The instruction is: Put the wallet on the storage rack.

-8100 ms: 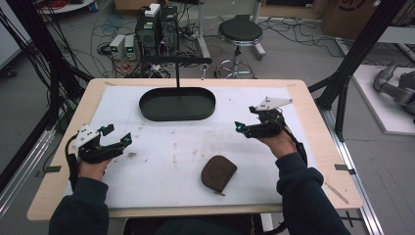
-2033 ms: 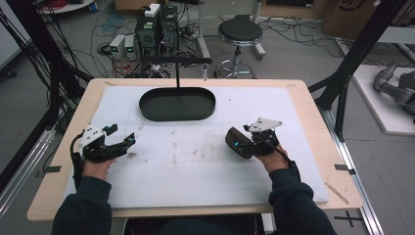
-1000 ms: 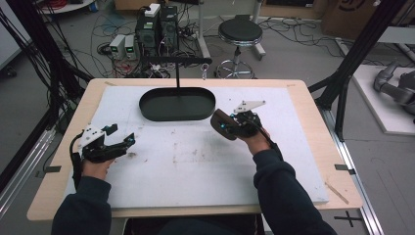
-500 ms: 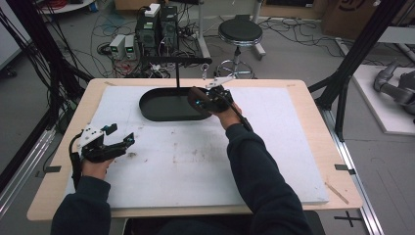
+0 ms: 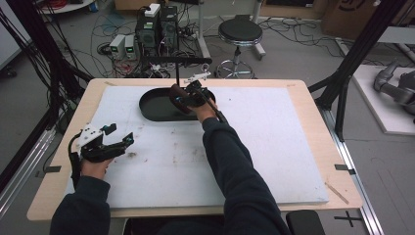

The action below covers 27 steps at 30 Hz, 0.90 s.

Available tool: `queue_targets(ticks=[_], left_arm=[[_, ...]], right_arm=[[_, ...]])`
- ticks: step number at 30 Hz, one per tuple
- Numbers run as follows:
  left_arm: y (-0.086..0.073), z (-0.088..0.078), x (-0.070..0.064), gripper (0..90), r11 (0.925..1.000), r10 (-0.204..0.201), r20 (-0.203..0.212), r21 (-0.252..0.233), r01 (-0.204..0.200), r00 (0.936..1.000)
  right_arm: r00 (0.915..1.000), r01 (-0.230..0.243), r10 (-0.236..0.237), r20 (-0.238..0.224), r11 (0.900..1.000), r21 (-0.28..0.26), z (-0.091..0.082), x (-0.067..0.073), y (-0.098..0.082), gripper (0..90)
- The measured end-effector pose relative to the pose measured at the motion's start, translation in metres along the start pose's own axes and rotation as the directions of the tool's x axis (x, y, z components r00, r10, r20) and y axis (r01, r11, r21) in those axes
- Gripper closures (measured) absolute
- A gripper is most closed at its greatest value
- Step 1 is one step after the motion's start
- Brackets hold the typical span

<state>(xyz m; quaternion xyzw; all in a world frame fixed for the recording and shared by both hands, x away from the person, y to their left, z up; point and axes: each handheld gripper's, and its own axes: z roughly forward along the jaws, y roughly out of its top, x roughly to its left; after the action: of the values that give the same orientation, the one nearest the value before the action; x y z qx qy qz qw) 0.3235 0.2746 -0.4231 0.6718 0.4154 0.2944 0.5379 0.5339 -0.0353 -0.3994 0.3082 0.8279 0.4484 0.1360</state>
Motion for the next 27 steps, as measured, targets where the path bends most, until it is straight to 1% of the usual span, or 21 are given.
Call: queue_targets(ticks=[1,2,4,5,7,9,10,11,13,14,16,18,19,20,21,22,23,24,25,26,27], left_arm=[[0.000,0.000,0.000,22.7,1.0000,0.000,0.000,0.000,0.000,1.0000],[0.000,0.000,0.000,22.7,1.0000,0.000,0.001,0.000,0.000,1.0000],[0.000,0.000,0.000,22.7,1.0000,0.001,0.001,-0.001,-0.001,1.0000],[0.000,0.000,0.000,22.7,1.0000,0.001,0.001,-0.001,-0.001,1.0000],[0.000,-0.001,0.000,22.7,1.0000,-0.001,0.000,-0.001,0.001,1.0000],[0.000,-0.001,0.001,22.7,1.0000,0.002,0.000,0.001,-0.002,1.0000],[-0.001,-0.001,0.001,22.7,1.0000,0.001,-0.001,-0.001,-0.001,1.0000],[-0.001,-0.001,0.001,22.7,1.0000,0.000,-0.003,0.000,0.000,1.0000],[0.000,-0.001,0.001,22.7,1.0000,0.003,-0.003,0.001,-0.003,1.0000],[0.000,-0.001,0.001,22.7,1.0000,0.003,-0.003,0.001,-0.003,1.0000],[0.000,-0.001,0.001,22.7,1.0000,0.004,-0.003,0.003,-0.004,1.0000],[0.000,-0.001,0.000,22.7,1.0000,0.000,-0.004,0.002,0.000,1.0000],[0.000,-0.001,0.000,22.7,1.0000,0.000,-0.004,0.002,0.000,1.0000],[-0.001,-0.001,0.000,22.7,1.0000,0.001,-0.003,0.001,-0.001,1.0000],[0.000,0.000,0.000,22.7,1.0000,0.001,-0.002,0.001,-0.001,1.0000],[0.000,0.000,0.000,22.7,1.0000,0.004,-0.002,0.003,-0.004,1.0000],[0.000,0.000,0.000,22.7,1.0000,0.006,-0.002,0.004,-0.006,1.0000],[0.000,0.000,0.000,22.7,1.0000,0.006,-0.002,0.005,-0.006,1.0000],[0.000,0.000,0.000,22.7,1.0000,0.003,-0.001,0.003,-0.003,1.0000],[-0.001,0.000,0.000,22.7,1.0000,0.002,0.001,0.002,-0.002,1.0000],[-0.001,0.000,0.000,22.7,1.0000,0.002,0.001,0.002,-0.002,1.0000]], right_arm=[[0.9999,-0.011,0.011,-0.006,1.000,0.004,0.004,0.001,0.000,64.3],[0.9999,-0.011,0.011,-0.008,1.000,0.002,0.007,0.003,0.000,64.2],[0.9999,-0.011,0.011,0.001,1.000,0.000,0.013,0.005,-0.001,64.0],[0.9998,-0.022,0.022,0.004,1.000,0.005,0.015,0.004,-0.003,63.7],[0.9984,-0.056,0.056,0.011,0.998,0.033,0.016,0.001,-0.006,62.9],[0.9977,-0.066,0.066,0.014,0.997,0.047,0.015,-0.004,-0.008,60.0],[0.9970,-0.075,0.074,0.021,0.996,0.049,0.014,-0.005,-0.008,54.6],[0.9953,-0.086,0.084,0.048,0.995,0.042,0.011,-0.006,-0.007,49.8],[0.9930,-0.083,0.081,0.085,0.996,0.024,0.004,-0.010,-0.005,46.6],[0.9930,-0.083,0.081,0.085,0.996,0.024,0.004,-0.010,-0.005,46.6],[0.9897,-0.080,0.077,0.121,0.997,0.019,-0.007,-0.015,-0.002,42.2],[0.9880,-0.074,0.071,0.137,0.997,0.022,-0.016,-0.019,0.000,41.1],[0.9880,-0.074,0.071,0.137,0.997,0.022,-0.016,-0.019,0.000,41.1],[0.9867,-0.061,0.057,0.152,0.998,0.020,-0.028,-0.024,0.002,40.9],[0.9867,-0.061,0.057,0.152,0.998,0.020,-0.028,-0.024,0.002,40.9],[0.9856,-0.051,0.048,0.162,0.999,0.015,-0.032,-0.026,0.003,41.0],[0.9837,-0.048,0.048,0.174,0.999,-0.002,-0.044,-0.031,0.002,41.2],[0.9837,-0.048,0.048,0.174,0.999,-0.002,-0.044,-0.031,0.002,41.2],[0.9829,-0.047,0.049,0.177,0.999,-0.011,-0.052,-0.034,0.000,41.2],[0.9829,-0.047,0.051,0.177,0.999,-0.024,-0.067,-0.039,-0.003,40.7],[0.9837,-0.046,0.050,0.173,0.999,-0.027,-0.073,-0.040,-0.005,40.3]])
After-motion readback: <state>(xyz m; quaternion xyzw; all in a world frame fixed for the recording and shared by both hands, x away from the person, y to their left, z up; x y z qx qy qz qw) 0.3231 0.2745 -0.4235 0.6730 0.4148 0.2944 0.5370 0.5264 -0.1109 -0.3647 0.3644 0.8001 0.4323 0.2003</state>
